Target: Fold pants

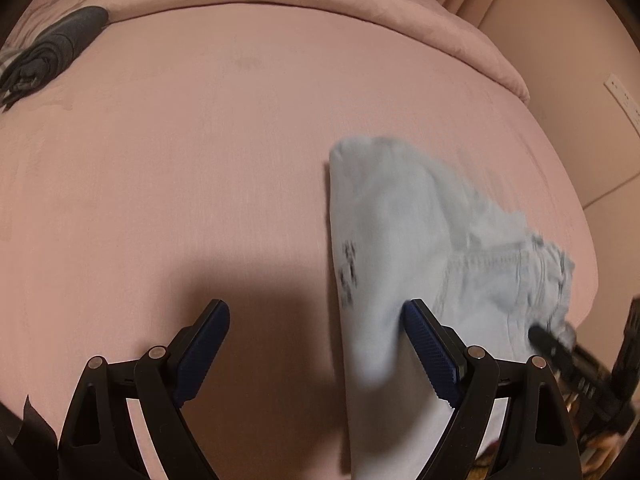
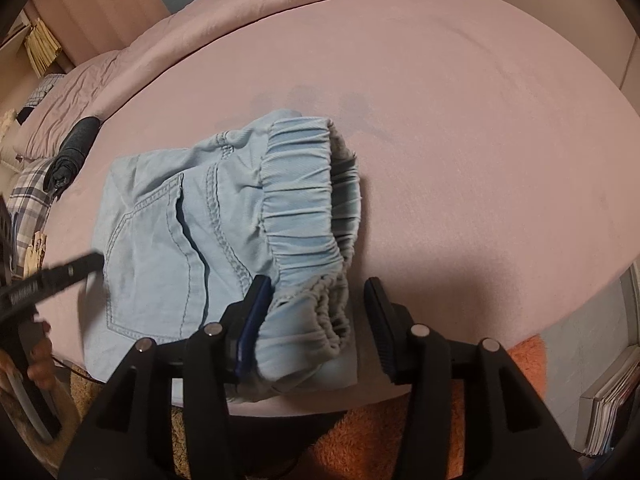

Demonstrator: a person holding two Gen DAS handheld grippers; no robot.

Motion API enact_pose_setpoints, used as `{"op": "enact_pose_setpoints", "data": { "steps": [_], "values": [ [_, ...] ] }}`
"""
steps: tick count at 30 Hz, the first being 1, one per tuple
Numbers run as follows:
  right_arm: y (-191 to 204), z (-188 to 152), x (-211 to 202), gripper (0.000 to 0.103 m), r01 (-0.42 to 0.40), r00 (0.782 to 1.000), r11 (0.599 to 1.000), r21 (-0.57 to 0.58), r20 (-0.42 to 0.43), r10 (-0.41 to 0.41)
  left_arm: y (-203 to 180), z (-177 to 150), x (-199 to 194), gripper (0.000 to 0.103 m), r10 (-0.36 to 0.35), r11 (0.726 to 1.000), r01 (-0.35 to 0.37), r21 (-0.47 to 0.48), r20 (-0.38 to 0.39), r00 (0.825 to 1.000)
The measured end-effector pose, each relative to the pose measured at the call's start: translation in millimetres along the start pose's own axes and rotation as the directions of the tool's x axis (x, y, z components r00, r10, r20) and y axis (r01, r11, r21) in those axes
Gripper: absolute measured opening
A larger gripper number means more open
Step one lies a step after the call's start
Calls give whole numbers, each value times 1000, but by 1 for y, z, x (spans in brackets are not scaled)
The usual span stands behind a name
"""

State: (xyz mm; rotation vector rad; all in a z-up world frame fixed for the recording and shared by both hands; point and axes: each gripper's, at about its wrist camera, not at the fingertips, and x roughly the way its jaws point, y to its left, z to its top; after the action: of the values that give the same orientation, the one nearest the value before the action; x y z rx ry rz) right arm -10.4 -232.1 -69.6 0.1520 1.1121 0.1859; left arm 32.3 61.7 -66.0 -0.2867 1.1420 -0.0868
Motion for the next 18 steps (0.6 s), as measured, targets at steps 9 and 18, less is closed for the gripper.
{"op": "enact_pose_setpoints", "data": {
  "steps": [9, 18],
  "values": [
    [1, -1, 0, 53, 15, 1000, 1000, 3, 1, -15, 13, 34, 26, 89, -3, 999, 3, -47, -2, 1000],
    [-4, -2, 0, 56, 13, 1000, 1000, 11, 0, -13, 19, 12, 29, 94, -3, 999, 4, -35, 27, 1000]
  ]
}}
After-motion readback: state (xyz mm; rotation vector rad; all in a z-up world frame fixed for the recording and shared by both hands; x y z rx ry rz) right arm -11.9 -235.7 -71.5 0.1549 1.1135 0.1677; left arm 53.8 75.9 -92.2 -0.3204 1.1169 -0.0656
